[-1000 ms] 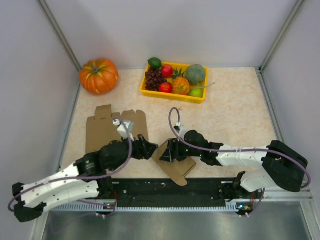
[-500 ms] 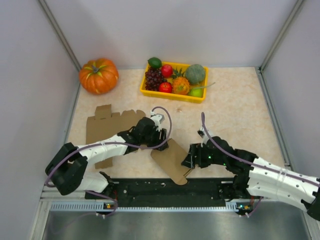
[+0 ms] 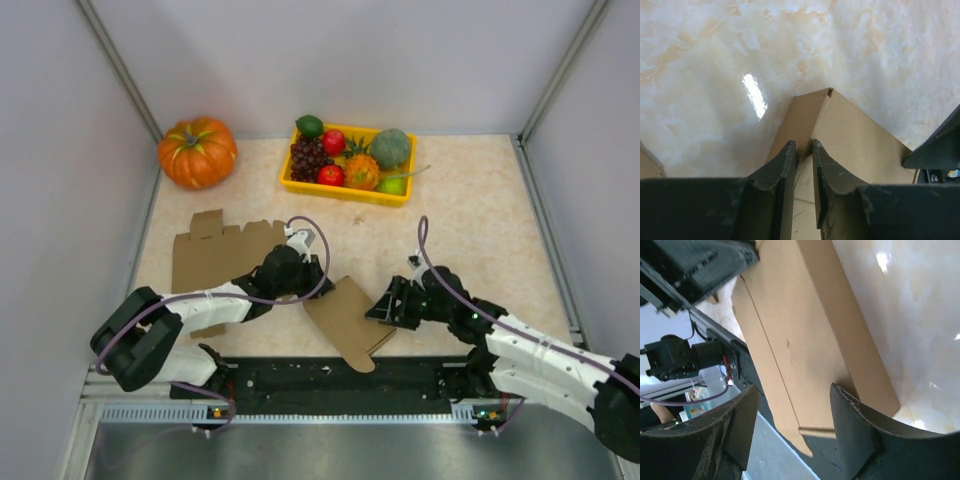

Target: Fold the paper box

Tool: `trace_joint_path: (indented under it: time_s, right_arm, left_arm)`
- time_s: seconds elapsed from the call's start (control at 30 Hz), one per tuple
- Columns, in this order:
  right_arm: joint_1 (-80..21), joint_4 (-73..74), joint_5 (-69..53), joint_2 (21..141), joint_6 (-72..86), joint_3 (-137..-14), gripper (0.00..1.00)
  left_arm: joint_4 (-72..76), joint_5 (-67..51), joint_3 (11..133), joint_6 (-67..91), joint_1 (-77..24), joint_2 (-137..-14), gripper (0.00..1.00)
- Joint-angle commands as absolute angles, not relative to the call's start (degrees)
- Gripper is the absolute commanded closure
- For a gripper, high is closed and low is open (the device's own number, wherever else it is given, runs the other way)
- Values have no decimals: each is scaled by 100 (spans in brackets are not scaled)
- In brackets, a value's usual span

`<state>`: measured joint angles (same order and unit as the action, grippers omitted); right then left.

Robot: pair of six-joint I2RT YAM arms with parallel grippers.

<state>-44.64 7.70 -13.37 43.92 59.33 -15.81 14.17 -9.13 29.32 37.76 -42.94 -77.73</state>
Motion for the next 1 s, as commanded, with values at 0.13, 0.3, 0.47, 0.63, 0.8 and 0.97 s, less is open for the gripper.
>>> trace_joint_path:
  time_s: [0.13, 0.3, 0.47, 0.63, 0.8, 0.97]
  right_arm:
    - [-3516, 1718, -1015, 6574, 3315, -3583, 30]
    - [-3533, 4099, -588, 5899, 3436, -3973, 15]
    - [-3691, 4473, -1388, 4555, 4340, -3350, 18]
    - [-3691, 3607, -1564, 3947, 5659, -2515, 21]
    - [-3683, 2278, -1881, 4173, 6013, -2013, 31]
    - [-3244, 1280, -1862, 5350, 5310, -2512, 35]
  left_arm:
    - [1925, -686, 2356, 4421, -4421, -7480, 73]
    - [1898, -756, 2417, 4420, -4438, -7602, 68]
    - [2118, -642, 2312, 4719, -4570, -7611, 65]
    - [2004, -185, 2206, 4974, -4711, -7462, 62]
    - [1942, -105, 2092, 5177, -4729, -7304, 58]
    - [2100, -237, 2013, 5247, -4729, -7312, 59]
